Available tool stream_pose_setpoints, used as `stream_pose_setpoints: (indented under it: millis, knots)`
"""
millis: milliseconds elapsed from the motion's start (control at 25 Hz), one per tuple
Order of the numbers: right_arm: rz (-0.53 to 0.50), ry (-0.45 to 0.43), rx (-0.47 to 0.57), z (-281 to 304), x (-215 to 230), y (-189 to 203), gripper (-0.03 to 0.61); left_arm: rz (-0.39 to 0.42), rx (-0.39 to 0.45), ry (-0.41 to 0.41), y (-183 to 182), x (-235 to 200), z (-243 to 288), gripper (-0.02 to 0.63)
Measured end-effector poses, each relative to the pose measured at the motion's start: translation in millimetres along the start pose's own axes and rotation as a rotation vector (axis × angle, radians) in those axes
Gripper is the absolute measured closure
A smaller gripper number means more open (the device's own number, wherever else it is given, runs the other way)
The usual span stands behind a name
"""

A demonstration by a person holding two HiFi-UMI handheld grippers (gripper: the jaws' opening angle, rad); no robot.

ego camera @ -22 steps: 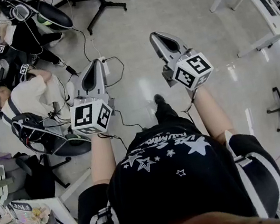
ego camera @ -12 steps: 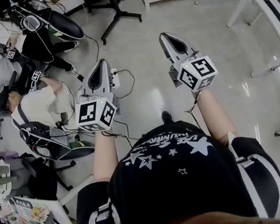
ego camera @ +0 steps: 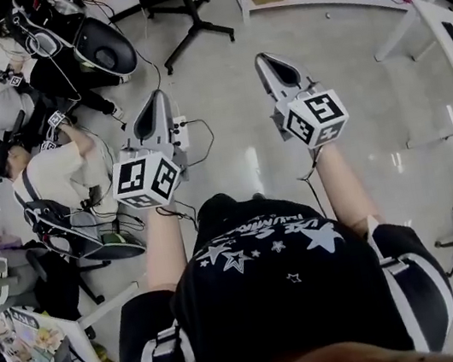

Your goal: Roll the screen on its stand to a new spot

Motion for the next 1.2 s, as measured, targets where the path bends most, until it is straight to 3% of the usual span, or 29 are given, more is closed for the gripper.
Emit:
stream_pose_setpoints:
  millis: [200, 440, 800, 1200]
  knots:
    - [0.041, 0.010, -0.005, 27.1, 13.6, 5.6, 0.571, 0.001, -0.004, -0.014, 0.0, -17.2, 20.9, 0.601]
    - [0.039, 0.038, -0.028, 71.1, 21.9, 15.4, 0.571, -0.015, 0.016, -0.049, -4.7, -83.5, 50.2, 0.601]
    - [0.028, 0.069, -0.035, 169.9, 63.8, 12.6, 0.571, -0.014, 0.015, 0.012, -3.1, -141.2, 147.4, 0.601]
    - [0.032, 0.098, -0.042, 278.9, 66.1, 5.9, 0.571, -0.042, 0.002, 0.072, -8.5, -209.9, 217.8, 0.600]
Point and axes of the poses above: the fingertips, and each gripper's own axes: z forward along the fingers, x to its right, y out of its underside, the point moved 2 cm from there along -z, backward along the fingers, and after that the axes turned 4 degrees about y, right-handed, at the moved point
